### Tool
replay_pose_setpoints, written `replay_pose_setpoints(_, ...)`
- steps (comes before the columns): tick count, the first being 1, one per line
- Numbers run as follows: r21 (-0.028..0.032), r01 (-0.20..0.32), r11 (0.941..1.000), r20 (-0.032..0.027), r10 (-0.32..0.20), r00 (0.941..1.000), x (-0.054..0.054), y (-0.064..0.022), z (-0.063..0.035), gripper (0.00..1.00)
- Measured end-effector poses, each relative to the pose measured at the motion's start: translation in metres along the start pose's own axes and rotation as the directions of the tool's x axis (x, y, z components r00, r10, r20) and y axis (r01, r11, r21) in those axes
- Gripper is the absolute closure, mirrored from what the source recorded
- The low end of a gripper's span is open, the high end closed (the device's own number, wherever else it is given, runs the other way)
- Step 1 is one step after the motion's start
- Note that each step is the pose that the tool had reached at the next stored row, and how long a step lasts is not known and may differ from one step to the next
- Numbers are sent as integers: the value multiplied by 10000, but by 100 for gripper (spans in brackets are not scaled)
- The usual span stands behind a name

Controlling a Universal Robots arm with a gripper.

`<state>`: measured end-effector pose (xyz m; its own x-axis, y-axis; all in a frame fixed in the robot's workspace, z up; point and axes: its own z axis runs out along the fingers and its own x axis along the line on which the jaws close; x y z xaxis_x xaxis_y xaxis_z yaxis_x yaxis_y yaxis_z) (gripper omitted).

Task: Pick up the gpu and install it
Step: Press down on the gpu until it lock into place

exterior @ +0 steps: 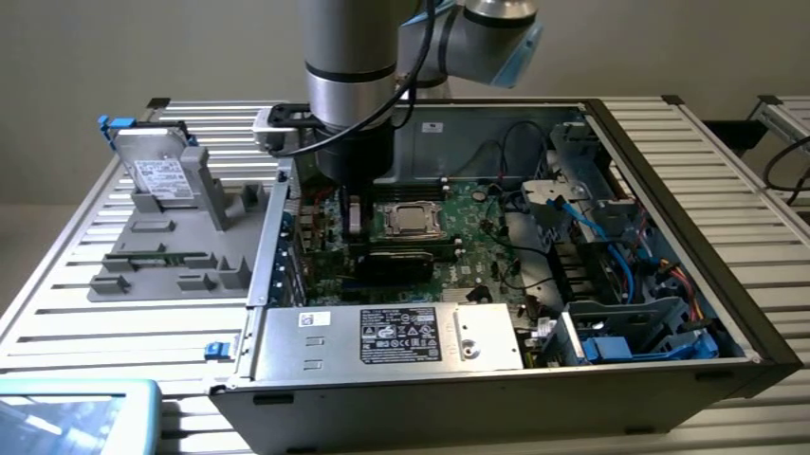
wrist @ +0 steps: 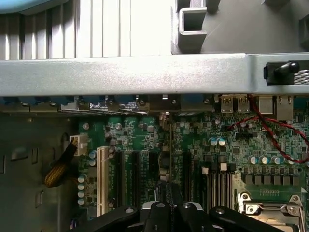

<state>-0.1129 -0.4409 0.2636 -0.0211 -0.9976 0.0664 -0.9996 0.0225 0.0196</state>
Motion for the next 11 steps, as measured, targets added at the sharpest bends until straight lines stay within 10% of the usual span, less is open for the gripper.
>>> replay_pose_setpoints(11,-2,-12,10000,35,12,10000,76,-177,-187,88)
